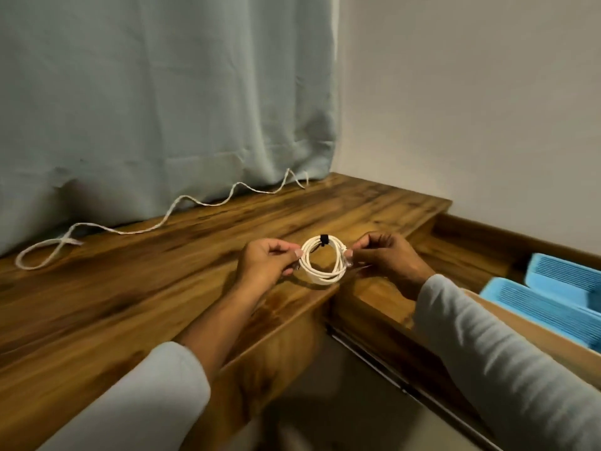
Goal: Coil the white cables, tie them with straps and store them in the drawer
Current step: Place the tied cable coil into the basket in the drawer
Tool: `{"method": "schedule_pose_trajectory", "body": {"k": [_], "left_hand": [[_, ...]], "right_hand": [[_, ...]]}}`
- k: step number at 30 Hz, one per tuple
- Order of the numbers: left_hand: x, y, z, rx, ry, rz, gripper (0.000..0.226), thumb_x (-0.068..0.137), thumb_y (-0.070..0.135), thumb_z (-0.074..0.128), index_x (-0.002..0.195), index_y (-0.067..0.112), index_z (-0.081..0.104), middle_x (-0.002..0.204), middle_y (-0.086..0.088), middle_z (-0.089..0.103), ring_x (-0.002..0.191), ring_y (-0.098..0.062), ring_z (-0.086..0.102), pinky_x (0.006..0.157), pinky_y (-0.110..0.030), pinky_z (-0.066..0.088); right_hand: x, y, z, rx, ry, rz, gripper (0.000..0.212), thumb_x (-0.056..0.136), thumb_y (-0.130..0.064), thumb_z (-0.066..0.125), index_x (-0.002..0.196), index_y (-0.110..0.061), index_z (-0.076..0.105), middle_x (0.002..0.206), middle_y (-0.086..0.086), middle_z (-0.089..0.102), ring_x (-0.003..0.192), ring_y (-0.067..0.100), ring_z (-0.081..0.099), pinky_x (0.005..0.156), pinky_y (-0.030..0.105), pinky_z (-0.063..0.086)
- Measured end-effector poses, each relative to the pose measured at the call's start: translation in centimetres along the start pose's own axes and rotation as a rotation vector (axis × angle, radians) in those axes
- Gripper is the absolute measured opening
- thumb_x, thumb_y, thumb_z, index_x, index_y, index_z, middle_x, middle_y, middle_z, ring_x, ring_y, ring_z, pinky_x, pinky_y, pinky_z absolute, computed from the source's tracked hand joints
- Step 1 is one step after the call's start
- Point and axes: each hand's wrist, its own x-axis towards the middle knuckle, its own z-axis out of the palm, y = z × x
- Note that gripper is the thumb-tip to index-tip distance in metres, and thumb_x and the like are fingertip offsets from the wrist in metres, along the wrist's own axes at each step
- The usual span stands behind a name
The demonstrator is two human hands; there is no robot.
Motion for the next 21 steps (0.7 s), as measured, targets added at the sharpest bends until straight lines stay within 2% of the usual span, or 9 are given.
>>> {"method": "schedule_pose_trajectory", "body": {"k": [2, 6, 9, 14, 21], "left_hand": [[-0.5, 0.0, 3.8, 0.019, -0.082, 0.003, 0.010, 0.087, 0.002, 0.077, 0.096, 0.006, 0.078, 0.090, -0.012, 0.077, 0.076, -0.016, 0.068, 0.065, -0.017, 0.057], [-1.7, -0.3, 10.8, 0.079, -0.189, 0.003, 0.013, 0.084, 0.003, 0.081, 0.094, 0.010, 0.081, 0.090, -0.007, 0.079, 0.080, -0.015, 0.073, 0.071, -0.025, 0.058], [-2.6, -0.1, 15.3, 0.179, -0.243, 0.032, 0.012, 0.085, 0.005, 0.080, 0.095, 0.011, 0.081, 0.087, -0.006, 0.079, 0.074, -0.013, 0.071, 0.066, -0.023, 0.056], [-4.2, -0.3, 21.4, 0.376, -0.391, 0.096, 0.013, 0.089, 0.010, 0.077, 0.102, 0.014, 0.078, 0.094, -0.003, 0.077, 0.087, -0.016, 0.073, 0.084, -0.035, 0.062], [-5.7, -1.9, 26.2, 0.787, -0.663, 0.218, 0.011, 0.095, 0.022, 0.070, 0.103, 0.020, 0.077, 0.101, 0.003, 0.074, 0.095, -0.013, 0.068, 0.085, -0.035, 0.058]], "right_hand": [[-2.0, 0.5, -3.9, -0.038, 0.051, 0.030, 0.022, 0.086, -0.001, 0.078, 0.100, 0.012, 0.068, 0.093, 0.025, 0.074, 0.082, 0.031, 0.071, 0.068, 0.035, 0.062], [-6.4, 1.3, -10.4, -0.074, 0.082, 0.105, 0.011, 0.089, -0.002, 0.074, 0.098, 0.003, 0.073, 0.098, 0.025, 0.076, 0.087, 0.032, 0.074, 0.080, 0.039, 0.064], [-9.3, 1.5, -14.3, -0.052, 0.133, 0.184, 0.011, 0.089, 0.001, 0.070, 0.099, 0.006, 0.071, 0.095, 0.024, 0.075, 0.086, 0.030, 0.074, 0.078, 0.036, 0.065], [-12.6, 3.0, -19.2, -0.017, 0.182, 0.304, 0.016, 0.092, 0.006, 0.067, 0.106, 0.013, 0.068, 0.098, 0.026, 0.074, 0.086, 0.031, 0.074, 0.077, 0.035, 0.065], [-15.2, 6.6, -22.7, -0.073, 0.191, 0.509, 0.012, 0.091, 0.010, 0.068, 0.101, 0.006, 0.070, 0.105, 0.029, 0.073, 0.092, 0.033, 0.075, 0.081, 0.041, 0.064]]}}
